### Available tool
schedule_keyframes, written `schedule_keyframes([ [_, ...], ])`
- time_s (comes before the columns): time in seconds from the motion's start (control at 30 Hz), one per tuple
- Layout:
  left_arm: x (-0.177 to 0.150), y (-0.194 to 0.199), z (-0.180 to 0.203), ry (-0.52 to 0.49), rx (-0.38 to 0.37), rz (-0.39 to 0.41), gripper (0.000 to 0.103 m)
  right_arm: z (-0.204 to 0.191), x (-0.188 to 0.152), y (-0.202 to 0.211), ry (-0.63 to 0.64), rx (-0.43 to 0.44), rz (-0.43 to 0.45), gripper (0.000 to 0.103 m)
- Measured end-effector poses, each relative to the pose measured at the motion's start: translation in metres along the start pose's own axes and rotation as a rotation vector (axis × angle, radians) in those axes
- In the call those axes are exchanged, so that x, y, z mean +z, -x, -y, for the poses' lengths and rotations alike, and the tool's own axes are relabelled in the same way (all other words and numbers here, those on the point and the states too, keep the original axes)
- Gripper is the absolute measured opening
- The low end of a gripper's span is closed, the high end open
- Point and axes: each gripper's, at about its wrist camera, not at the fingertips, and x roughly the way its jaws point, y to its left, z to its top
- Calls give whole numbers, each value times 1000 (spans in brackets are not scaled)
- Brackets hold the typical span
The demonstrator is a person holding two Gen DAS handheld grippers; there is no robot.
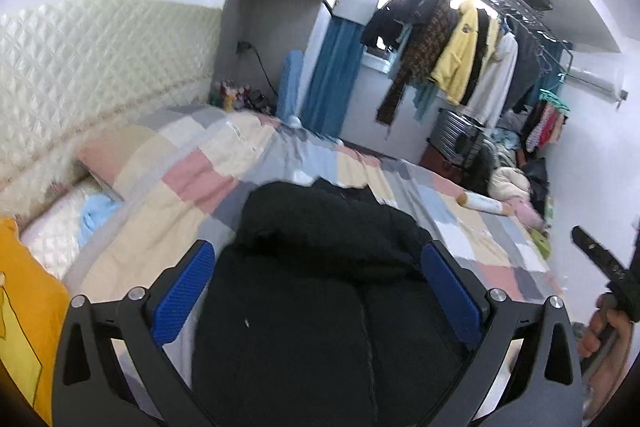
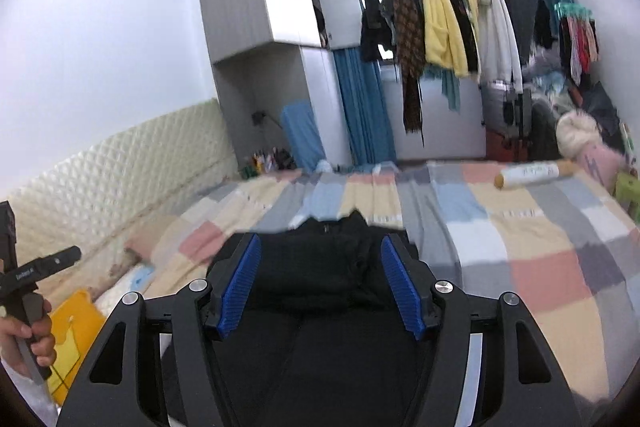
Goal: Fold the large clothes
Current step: 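Lift the gripped jacket hem up off the bed with both tools, then carry the hem over the jacket body toward the collar with both tools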
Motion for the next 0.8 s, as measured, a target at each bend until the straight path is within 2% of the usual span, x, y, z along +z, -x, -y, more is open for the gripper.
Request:
schedule_keyframes([
  [0.1, -15, -6, -14, 11, -44, -81, 103, 23, -16, 1, -23, -3, -93, 61],
  [0.3, -55, -36, -58, 68, -19, -269, 103, 72, -57, 3, -126, 16, -267, 61],
  [0.47, -86, -64, -100, 159, -50, -404, 102, 109, -101, -2, -191, 22, -403, 61],
  [0.6, -109, -87, -127, 218, -76, -504, 102, 136, -135, -16, -270, 66, -527, 61],
  [0.8, -137, -125, -159, 350, -124, -635, 99, 160, -180, -53, -321, 189, -726, 61],
])
